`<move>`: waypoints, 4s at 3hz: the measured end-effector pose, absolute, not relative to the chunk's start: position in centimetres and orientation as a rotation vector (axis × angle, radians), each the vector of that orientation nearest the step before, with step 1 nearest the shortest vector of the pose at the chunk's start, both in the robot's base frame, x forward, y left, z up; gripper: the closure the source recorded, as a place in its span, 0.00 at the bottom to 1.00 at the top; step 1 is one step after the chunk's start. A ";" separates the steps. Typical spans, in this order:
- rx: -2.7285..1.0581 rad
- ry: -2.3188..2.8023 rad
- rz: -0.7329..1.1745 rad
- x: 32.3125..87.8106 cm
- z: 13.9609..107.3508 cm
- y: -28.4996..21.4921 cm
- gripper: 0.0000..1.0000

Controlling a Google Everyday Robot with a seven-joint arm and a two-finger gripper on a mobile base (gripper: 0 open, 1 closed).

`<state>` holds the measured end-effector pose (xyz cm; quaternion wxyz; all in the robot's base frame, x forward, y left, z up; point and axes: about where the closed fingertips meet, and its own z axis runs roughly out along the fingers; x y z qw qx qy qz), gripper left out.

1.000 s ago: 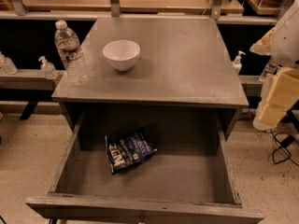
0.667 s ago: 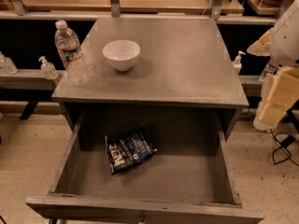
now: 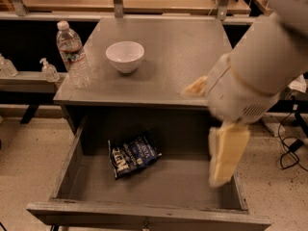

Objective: Pick blue chip bag from top drawer and place on counter

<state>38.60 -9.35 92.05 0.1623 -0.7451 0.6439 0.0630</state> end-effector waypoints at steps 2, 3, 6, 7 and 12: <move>-2.258 1.746 0.255 35.9 87.6 -6.4 0.00; -2.252 1.730 0.239 37.2 86.9 -5.9 0.00; -2.126 1.709 0.047 48.5 74.8 -1.4 0.00; -2.192 1.658 -0.055 50.0 70.3 0.0 0.00; -2.154 1.637 -0.059 53.6 62.9 -0.7 0.00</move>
Offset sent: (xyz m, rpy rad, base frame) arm -0.0240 0.0319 -0.0384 -0.0002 0.0371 0.1173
